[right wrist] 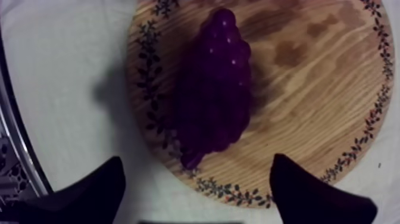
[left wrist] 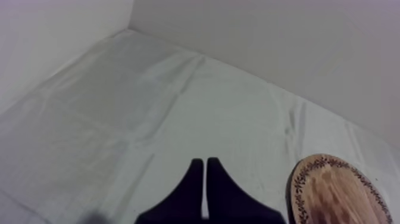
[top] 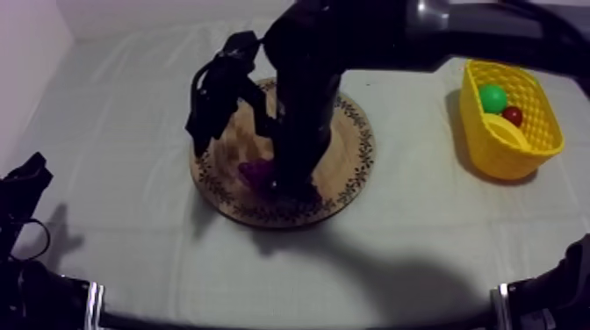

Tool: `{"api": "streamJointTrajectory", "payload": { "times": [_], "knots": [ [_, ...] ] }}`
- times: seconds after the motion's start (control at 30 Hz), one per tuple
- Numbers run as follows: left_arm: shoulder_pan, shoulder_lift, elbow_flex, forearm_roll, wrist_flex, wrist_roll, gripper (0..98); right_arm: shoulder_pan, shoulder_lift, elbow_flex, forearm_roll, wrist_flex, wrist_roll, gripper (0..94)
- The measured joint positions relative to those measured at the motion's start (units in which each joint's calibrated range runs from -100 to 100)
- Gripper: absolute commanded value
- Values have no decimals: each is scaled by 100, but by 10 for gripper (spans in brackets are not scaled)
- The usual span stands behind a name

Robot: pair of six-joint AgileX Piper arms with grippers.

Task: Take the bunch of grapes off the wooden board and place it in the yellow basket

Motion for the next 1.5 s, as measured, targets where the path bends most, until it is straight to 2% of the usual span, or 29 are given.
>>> {"api": "streamJointTrajectory", "payload": {
  "times": [0.67, 0.77, 1.03, 1.17, 1.3, 1.5],
  "knots": [
    [0, 0, 0, 0, 0, 0, 0, 2, 1458, -804, 27, -264, -140, 741],
    [0, 0, 0, 0, 0, 0, 0, 46, 1611, -953, 80, -276, -143, 690],
    [0, 0, 0, 0, 0, 0, 0, 86, 1784, -1185, 47, -238, -107, 441],
    [0, 0, 0, 0, 0, 0, 0, 82, 1784, -1171, 41, -238, -97, 355],
    [0, 0, 0, 0, 0, 0, 0, 55, 1770, -1111, 84, -277, -91, 321],
    [0, 0, 0, 0, 0, 0, 0, 56, 1530, -1039, -5, -144, -75, 314]
  ]
}}
